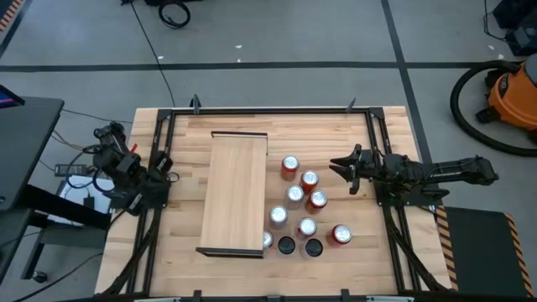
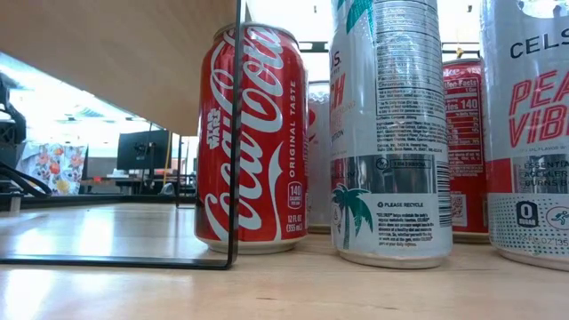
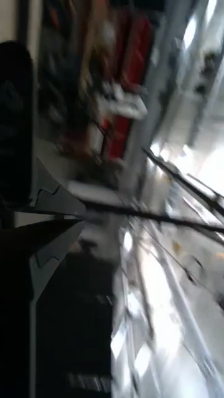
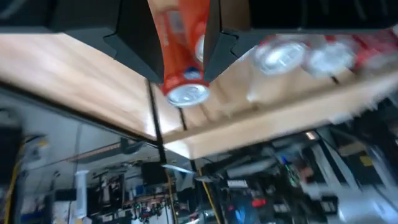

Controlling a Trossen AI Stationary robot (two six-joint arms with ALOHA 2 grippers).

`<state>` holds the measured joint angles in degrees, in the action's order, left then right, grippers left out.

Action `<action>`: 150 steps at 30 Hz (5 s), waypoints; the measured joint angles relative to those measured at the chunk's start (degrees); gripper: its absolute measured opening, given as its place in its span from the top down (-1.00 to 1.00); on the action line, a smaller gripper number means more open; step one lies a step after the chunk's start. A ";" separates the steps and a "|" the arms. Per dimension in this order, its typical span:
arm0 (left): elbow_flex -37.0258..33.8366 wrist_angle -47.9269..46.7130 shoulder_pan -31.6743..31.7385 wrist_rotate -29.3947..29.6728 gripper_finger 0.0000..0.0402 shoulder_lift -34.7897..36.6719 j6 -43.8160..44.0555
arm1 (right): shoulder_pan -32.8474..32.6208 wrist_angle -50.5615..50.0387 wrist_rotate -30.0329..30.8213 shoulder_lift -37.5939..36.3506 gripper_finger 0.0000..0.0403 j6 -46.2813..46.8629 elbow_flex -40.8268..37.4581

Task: Place canned beverage on shelf
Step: Put the top orange soda can on the shelf

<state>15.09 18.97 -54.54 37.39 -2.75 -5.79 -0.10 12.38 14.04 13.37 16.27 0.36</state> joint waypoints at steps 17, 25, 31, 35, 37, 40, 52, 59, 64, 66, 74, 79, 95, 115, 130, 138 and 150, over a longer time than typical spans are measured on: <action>21.27 -22.75 3.29 13.98 0.49 -21.96 0.70 | 0.00 10.49 3.00 0.00 0.39 10.79 0.00; 24.68 -22.70 14.56 7.63 0.26 -30.73 2.26 | 0.00 13.31 3.68 0.11 0.39 15.08 0.00; 25.67 -22.91 26.13 -7.01 0.26 -38.10 9.14 | -0.31 15.51 2.39 1.35 0.39 15.18 0.00; 27.25 -22.90 33.07 -15.42 0.26 -44.22 13.36 | -0.31 17.73 -0.44 3.93 0.39 11.76 0.00; 28.30 -22.85 35.74 -18.24 0.26 -47.23 15.34 | -0.31 18.42 -1.73 5.49 0.39 11.10 0.05; 30.00 -22.92 38.78 -21.27 0.24 -51.93 16.31 | -0.31 17.76 -3.08 8.39 0.39 10.17 1.23; 49.16 -33.30 44.93 -26.66 -0.27 -72.78 13.24 | -0.31 14.54 -5.58 19.66 0.33 -1.41 9.06; 61.67 -38.31 48.74 -26.85 -0.41 -84.74 9.71 | -0.64 0.37 -6.65 20.37 0.13 -4.64 15.51; 68.99 -40.83 52.67 -30.01 -0.41 -91.90 7.58 | -2.38 -8.17 -6.26 20.41 -0.05 -7.18 19.45; 71.34 -41.35 54.09 -30.80 -0.41 -94.67 5.80 | -2.58 -8.90 -6.04 20.37 -0.12 -8.85 19.89; 78.73 -46.05 60.77 -34.61 -0.41 -103.20 -2.92 | -1.54 -10.44 -4.49 19.30 -0.31 -13.54 19.96; 83.55 -50.45 64.34 -40.93 -0.42 -106.88 -5.75 | -0.82 -10.34 -4.65 17.58 -0.35 -13.46 19.98; 85.18 -49.56 63.09 -36.70 -0.96 -109.84 -16.14 | -12.31 -8.77 11.62 24.93 -0.58 -8.61 19.96; 105.41 -72.24 64.50 -35.89 -0.96 -122.96 -21.14 | -14.42 -2.39 13.53 27.08 -0.58 -12.31 19.89; 105.51 -74.41 64.21 -40.82 -0.96 -123.85 -22.79 | -14.40 1.53 12.92 31.99 -0.58 -13.82 19.91; 105.51 -71.92 64.35 -37.89 -0.96 -123.96 -22.75 | -14.40 2.33 12.89 32.78 -0.58 -14.06 19.89; 109.86 -78.32 64.08 -38.33 -0.94 -121.86 -27.36 | -14.43 2.59 12.41 32.79 -0.58 -14.58 19.91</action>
<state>124.95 -59.34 9.53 -0.94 -124.61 -33.15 -14.52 14.97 26.46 46.15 1.69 20.27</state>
